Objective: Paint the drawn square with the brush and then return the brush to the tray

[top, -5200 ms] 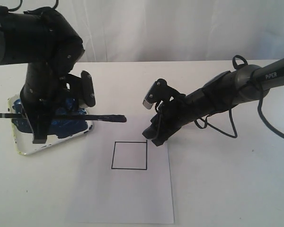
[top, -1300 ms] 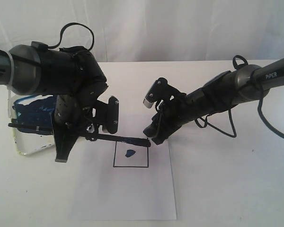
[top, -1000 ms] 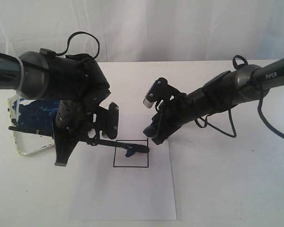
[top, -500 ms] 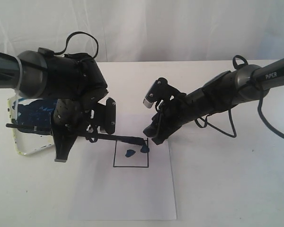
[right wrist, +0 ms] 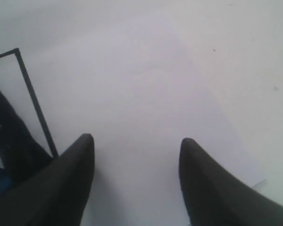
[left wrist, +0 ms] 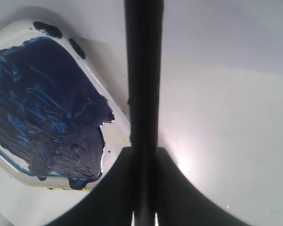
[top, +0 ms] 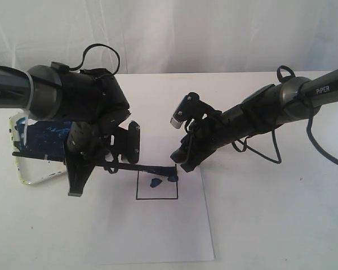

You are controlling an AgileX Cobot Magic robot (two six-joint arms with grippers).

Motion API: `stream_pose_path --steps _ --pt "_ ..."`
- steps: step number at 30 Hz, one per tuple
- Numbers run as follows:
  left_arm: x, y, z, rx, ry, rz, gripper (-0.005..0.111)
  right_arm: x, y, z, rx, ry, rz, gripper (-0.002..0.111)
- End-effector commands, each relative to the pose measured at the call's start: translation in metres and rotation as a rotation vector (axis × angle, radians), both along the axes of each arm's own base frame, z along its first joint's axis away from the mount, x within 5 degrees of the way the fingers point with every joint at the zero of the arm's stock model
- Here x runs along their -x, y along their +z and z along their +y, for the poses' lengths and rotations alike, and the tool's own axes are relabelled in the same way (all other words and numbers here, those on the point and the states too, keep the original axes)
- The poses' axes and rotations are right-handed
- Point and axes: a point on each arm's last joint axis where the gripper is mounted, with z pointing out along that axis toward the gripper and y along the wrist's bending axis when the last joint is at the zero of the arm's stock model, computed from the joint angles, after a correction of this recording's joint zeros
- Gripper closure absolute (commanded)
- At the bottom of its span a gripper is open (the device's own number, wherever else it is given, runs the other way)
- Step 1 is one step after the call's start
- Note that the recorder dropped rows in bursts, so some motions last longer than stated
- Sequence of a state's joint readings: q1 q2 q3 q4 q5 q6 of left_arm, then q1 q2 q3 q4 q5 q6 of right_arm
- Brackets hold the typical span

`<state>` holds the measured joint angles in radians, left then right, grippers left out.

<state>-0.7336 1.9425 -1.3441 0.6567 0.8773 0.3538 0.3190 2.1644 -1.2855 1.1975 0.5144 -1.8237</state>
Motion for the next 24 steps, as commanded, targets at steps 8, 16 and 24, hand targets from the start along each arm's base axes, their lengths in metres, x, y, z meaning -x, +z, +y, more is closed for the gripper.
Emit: stream_pose_path --steps 8,16,24 --pt "-0.0002 -0.0042 0.0050 -0.057 0.012 0.016 0.107 -0.0013 -0.0072 -0.0031 0.044 0.013 -0.021 0.057" --pt "-0.0007 -0.0017 0.0095 -0.115 0.014 0.008 0.107 -0.0016 -0.0072 -0.0033 0.046 0.010 -0.023 0.057" --pt "-0.0041 -0.0007 0.0078 -0.092 0.034 -0.051 0.107 -0.0016 -0.0072 -0.0033 0.046 0.010 -0.023 0.057"
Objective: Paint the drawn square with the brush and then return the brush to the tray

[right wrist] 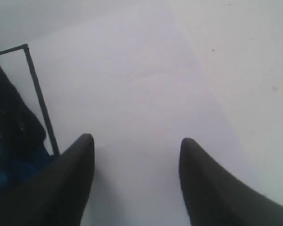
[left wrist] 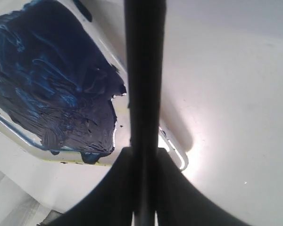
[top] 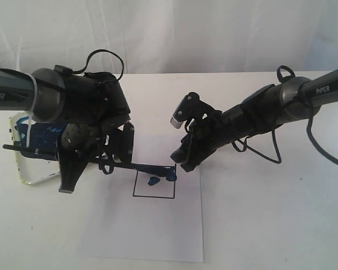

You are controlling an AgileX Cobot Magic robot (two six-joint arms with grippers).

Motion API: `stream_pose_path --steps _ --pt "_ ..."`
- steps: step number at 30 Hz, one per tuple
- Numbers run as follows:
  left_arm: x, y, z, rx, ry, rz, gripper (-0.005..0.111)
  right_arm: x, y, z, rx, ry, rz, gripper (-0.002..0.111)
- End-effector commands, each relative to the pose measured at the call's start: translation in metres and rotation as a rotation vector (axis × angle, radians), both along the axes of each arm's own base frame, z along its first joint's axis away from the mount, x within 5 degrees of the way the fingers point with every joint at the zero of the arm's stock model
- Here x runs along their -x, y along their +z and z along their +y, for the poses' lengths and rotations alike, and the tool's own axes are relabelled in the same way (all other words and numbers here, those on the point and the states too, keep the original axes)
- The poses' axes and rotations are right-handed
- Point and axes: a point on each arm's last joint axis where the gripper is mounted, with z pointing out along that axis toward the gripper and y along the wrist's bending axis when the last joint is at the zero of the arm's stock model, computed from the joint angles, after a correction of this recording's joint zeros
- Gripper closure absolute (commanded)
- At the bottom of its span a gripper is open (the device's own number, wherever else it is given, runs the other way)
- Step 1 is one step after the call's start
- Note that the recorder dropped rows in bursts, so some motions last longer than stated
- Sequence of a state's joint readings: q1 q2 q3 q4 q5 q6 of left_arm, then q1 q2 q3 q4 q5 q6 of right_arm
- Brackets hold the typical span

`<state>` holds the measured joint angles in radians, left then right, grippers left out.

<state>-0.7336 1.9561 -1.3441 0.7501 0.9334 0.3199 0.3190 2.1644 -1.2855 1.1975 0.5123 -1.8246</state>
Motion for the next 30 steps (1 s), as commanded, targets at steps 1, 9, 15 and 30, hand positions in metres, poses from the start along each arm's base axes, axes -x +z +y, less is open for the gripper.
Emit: stream_pose_path --steps 1,9,15,30 --pt "-0.0003 -0.0003 0.0011 0.008 0.024 -0.018 0.107 -0.0015 -0.0072 -0.0033 0.046 0.009 -0.022 0.057" --pt "-0.0004 -0.0012 -0.0009 0.032 0.022 -0.017 0.107 -0.0021 -0.0073 -0.0037 0.050 0.005 -0.026 0.057" --pt "-0.0001 -0.0011 -0.0004 0.028 0.025 -0.015 0.107 -0.0021 -0.0073 -0.0037 0.049 0.003 -0.025 0.057" --pt "0.0007 0.0031 0.0078 -0.084 0.026 -0.007 0.107 -0.0021 -0.0073 -0.0037 0.049 0.003 -0.025 0.057"
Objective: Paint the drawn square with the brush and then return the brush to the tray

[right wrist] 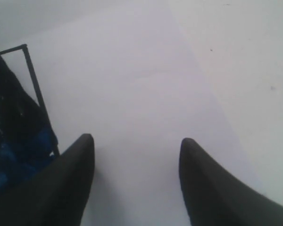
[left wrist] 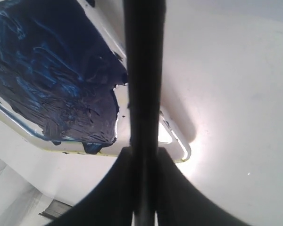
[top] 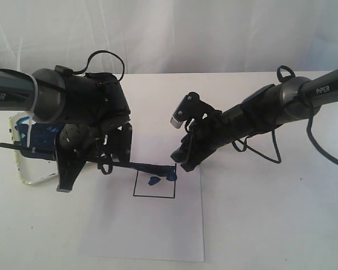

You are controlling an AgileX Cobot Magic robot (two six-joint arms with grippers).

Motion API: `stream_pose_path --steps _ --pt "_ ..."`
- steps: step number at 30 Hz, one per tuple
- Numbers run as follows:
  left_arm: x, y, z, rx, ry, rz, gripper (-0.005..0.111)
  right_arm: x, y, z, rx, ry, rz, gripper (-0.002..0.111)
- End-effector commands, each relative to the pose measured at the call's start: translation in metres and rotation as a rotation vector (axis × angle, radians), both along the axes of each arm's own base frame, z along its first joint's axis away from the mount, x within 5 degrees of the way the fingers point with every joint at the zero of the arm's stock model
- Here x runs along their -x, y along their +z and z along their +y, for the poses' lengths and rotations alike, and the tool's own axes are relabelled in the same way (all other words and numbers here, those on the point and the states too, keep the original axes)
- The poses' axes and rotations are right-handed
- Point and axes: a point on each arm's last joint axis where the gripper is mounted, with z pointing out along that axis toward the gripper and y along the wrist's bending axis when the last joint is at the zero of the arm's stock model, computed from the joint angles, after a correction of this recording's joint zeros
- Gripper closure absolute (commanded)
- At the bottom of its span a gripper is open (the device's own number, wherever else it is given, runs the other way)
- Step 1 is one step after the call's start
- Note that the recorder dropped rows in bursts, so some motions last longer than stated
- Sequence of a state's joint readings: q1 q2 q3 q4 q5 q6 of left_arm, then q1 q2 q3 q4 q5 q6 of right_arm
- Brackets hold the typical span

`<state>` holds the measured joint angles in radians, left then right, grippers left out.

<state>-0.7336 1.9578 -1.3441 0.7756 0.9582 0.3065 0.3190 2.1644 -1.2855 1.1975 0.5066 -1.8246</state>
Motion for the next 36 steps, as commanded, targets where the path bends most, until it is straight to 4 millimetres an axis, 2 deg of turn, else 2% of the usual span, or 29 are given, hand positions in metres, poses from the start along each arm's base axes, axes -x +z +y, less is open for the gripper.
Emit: stream_pose_path --steps 1,18,23,33,36 --pt "0.001 0.003 0.006 -0.061 0.017 0.003 0.107 -0.002 -0.007 -0.003 0.046 0.007 -0.022 0.057" --pt "0.002 0.007 0.013 -0.155 0.041 0.002 0.107 -0.002 -0.007 -0.004 0.048 0.005 -0.024 0.057" --pt "0.000 0.012 0.017 -0.206 0.066 -0.054 0.107 -0.002 -0.007 -0.004 0.048 0.005 -0.024 0.057" --pt "-0.004 0.010 0.012 -0.135 0.048 -0.092 0.107 -0.002 -0.007 -0.004 0.048 0.005 -0.024 0.057" --pt "0.001 0.011 0.006 -0.142 0.021 -0.087 0.107 -0.002 -0.007 -0.004 0.048 0.005 -0.024 0.057"
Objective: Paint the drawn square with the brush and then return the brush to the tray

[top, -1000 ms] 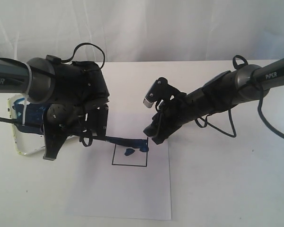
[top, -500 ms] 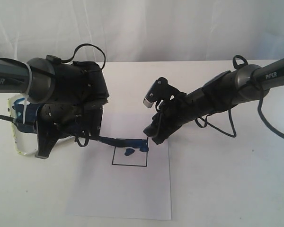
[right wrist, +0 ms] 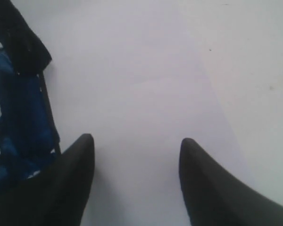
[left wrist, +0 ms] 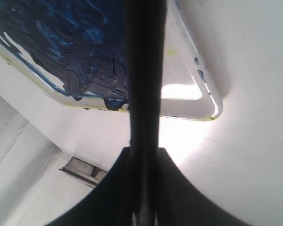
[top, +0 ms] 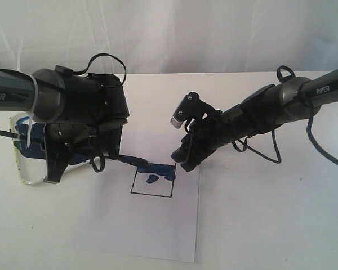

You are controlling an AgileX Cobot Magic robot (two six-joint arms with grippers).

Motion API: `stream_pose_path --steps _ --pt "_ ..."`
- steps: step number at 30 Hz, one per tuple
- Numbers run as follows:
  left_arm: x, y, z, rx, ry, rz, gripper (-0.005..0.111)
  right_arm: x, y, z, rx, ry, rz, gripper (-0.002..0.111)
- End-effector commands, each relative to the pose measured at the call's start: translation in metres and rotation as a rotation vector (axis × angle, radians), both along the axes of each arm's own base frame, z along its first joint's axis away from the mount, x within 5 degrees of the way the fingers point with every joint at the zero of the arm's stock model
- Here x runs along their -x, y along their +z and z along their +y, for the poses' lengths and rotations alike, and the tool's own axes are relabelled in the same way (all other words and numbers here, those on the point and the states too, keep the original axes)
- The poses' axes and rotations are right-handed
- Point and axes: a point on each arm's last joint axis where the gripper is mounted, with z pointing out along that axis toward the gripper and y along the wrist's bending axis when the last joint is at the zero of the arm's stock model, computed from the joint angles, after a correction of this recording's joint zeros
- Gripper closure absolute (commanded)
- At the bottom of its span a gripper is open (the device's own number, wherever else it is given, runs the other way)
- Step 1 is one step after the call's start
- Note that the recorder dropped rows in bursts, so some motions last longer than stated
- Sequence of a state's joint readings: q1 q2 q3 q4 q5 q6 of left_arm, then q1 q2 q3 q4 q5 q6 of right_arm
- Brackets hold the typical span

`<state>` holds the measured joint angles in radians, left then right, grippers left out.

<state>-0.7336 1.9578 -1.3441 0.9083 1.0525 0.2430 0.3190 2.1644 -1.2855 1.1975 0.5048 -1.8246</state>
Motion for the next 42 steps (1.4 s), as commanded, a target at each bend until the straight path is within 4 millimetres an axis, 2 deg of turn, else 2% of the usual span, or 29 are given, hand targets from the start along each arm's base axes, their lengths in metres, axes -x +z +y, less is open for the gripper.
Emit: stream_pose_path --steps 1,10,22,31,42 --pt "0.007 0.002 -0.007 -0.014 -0.023 -0.006 0.107 -0.002 -0.007 -0.003 0.047 0.007 -0.023 0.057" --pt "0.025 0.001 -0.033 -0.008 -0.115 -0.009 0.107 -0.002 -0.007 -0.004 0.048 0.005 -0.024 0.057" --pt "0.022 0.004 -0.036 0.081 -0.062 -0.101 0.107 -0.002 -0.007 -0.004 0.048 0.005 -0.024 0.057" --pt "0.028 -0.001 -0.040 0.122 -0.091 -0.001 0.107 -0.002 -0.007 -0.004 0.041 -0.010 -0.013 0.057" --pt "0.029 -0.002 -0.040 0.120 -0.086 0.012 0.107 -0.002 -0.007 -0.004 0.043 -0.011 -0.014 0.057"
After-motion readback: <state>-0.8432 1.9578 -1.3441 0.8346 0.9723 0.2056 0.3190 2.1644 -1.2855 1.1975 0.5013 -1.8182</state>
